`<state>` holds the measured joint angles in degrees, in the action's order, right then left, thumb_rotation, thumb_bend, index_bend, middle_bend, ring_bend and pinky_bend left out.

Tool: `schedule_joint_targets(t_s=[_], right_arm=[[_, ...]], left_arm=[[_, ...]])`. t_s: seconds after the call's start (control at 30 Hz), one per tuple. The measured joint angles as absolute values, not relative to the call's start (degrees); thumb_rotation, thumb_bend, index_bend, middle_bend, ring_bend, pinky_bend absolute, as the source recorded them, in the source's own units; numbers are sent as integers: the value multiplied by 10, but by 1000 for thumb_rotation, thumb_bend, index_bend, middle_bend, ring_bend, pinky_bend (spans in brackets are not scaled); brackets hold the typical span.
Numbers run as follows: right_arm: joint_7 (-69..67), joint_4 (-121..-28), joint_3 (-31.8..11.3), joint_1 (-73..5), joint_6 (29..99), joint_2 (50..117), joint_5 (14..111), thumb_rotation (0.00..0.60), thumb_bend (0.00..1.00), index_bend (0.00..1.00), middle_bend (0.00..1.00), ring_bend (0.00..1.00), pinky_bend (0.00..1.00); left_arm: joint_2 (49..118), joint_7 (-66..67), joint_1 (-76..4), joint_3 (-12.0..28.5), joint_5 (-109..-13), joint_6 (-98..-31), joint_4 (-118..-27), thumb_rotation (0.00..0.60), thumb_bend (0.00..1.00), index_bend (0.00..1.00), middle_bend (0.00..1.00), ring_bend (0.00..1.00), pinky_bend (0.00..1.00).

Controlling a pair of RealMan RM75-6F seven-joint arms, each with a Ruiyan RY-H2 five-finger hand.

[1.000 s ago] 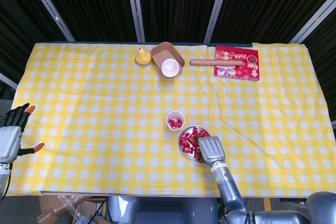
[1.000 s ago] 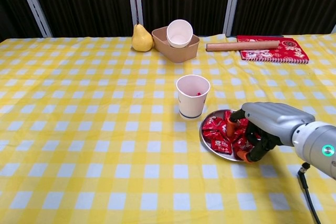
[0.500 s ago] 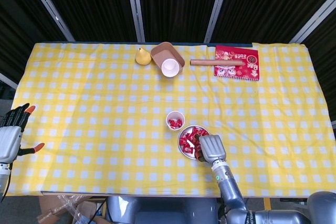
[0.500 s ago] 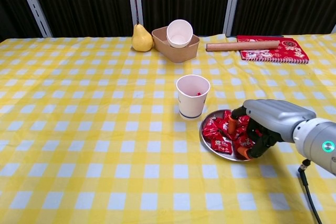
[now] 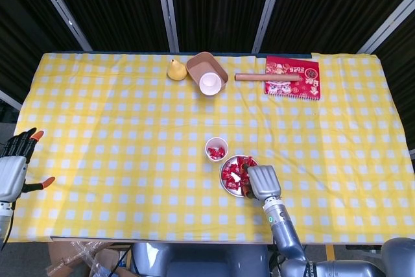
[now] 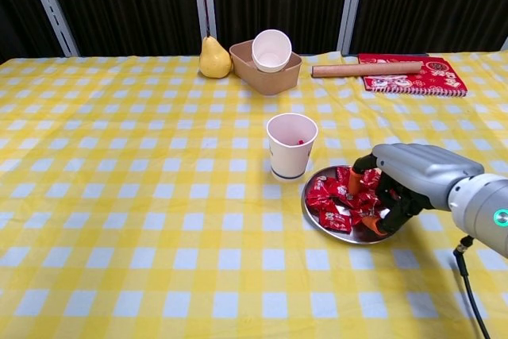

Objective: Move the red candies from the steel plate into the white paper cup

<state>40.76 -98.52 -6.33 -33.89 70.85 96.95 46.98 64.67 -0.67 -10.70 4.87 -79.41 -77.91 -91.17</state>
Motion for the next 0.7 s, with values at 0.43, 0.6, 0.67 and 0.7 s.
schedule_joint_targets(t_s=[0.43, 0.6, 0.67, 0.7], right_arm=[[399, -961, -69, -340, 689, 975, 451, 600, 474, 466, 855, 921, 946], [396, -961, -67, -339, 689, 977, 455, 600, 547, 495, 855, 921, 947], [394, -961, -67, -339, 689, 978, 457, 600, 557, 497, 855, 921, 947], [394, -961, -67, -339, 689, 978, 458, 600, 559, 497, 855, 921, 947]], left_arm=[[647, -7, -107, 49, -793, -778, -912, 600, 0, 0, 0, 0, 0], [646, -8, -107, 49, -793, -778, -912, 600, 0, 0, 0, 0, 0], [646, -8, -107, 49, -793, -778, -912, 600, 0, 0, 0, 0, 0], [646, -9, -107, 49, -793, -778, -912, 600, 0, 0, 0, 0, 0]])
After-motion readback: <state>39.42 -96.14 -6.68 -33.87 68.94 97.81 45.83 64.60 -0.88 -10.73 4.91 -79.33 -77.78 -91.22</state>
